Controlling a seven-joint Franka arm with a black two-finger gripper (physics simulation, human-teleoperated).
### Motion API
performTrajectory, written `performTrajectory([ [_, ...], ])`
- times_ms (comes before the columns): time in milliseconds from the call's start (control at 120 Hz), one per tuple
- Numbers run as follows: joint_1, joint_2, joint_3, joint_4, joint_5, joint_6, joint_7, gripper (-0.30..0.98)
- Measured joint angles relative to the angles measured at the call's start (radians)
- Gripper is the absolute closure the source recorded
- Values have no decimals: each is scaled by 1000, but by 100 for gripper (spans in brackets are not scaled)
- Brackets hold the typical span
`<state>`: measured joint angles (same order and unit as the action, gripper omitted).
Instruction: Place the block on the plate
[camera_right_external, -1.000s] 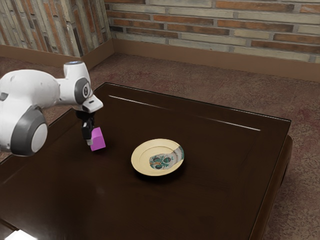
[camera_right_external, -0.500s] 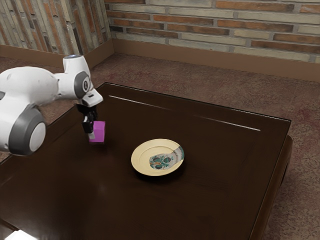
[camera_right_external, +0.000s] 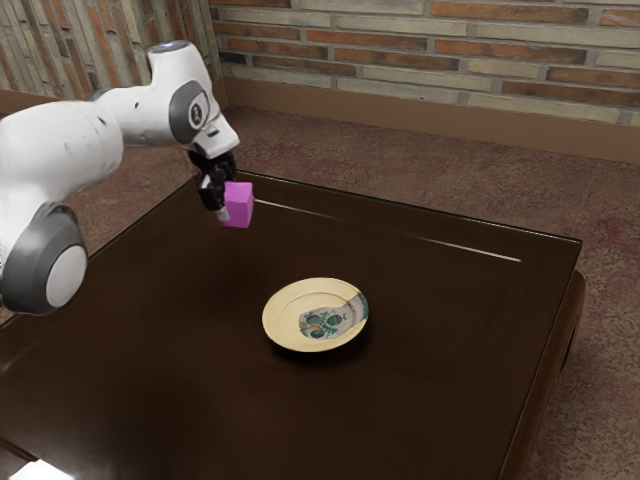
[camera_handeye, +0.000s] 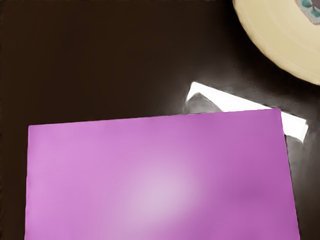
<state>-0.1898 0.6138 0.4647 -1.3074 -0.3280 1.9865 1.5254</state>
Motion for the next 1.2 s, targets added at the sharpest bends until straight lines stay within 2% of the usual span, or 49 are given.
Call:
performTrajectory([
  [317,-174,23,-44,38,-1,1,-17,35],
  [525,-196,7,-111,-36,2,20,-27,35],
  [808,-215,-18,-124,-190,3,46,-35,35],
  [1033,-214,-1,-128,-224,4,73,-40,35],
  [1200,-214,5,-129,-229,3,85,-41,19],
])
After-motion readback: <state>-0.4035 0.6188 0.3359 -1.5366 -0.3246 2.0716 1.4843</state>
